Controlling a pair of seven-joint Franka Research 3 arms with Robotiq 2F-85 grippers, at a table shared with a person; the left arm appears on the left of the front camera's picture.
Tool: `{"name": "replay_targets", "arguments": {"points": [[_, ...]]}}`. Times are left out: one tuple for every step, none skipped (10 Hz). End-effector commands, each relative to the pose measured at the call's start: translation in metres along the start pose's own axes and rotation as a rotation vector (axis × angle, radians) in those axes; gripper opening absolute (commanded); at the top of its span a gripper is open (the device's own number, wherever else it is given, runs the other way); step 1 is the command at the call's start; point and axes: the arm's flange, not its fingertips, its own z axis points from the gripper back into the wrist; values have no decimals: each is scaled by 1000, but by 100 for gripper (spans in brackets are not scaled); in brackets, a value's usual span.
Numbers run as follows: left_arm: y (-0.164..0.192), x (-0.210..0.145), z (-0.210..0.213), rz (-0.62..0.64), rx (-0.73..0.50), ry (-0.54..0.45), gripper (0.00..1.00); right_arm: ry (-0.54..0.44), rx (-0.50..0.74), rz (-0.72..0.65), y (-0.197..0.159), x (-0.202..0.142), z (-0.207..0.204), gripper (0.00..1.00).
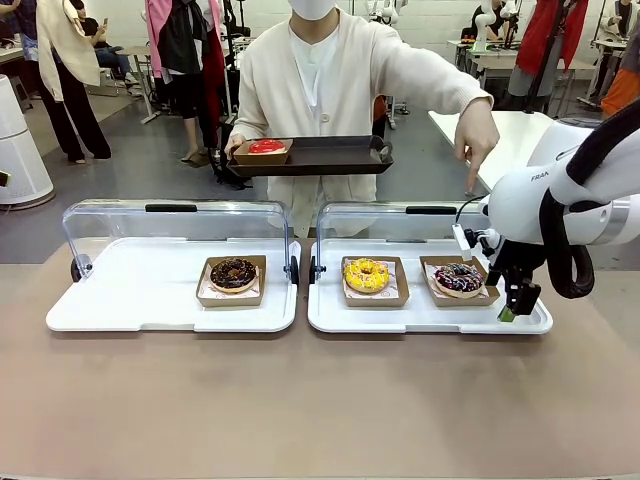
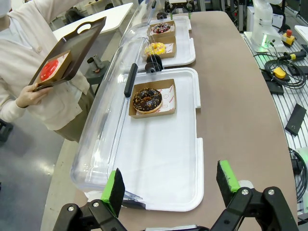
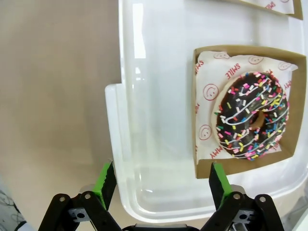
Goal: Provide the desired donut to the person.
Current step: Pick up and lift the Paper togo box containing the Donut pointed at by the person.
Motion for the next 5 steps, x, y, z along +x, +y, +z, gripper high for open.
{"name": "replay_targets", "arguments": {"points": [[0,1,2,4,4,-14,100,9,19,-15,-12,-2,0,100],[0,1,2,4,4,-14,100,9,29,-28,-14,-4,-1,100],[0,1,2,4,4,-14,100,1,42,-35,-17,-4,-2,100],[0,1,2,4,4,-14,100,-8,71,-39,-18,-5,-4,100],[0,1,2,4,4,-14,100,-13,88,-41,-20,-5,-5,100]]}}
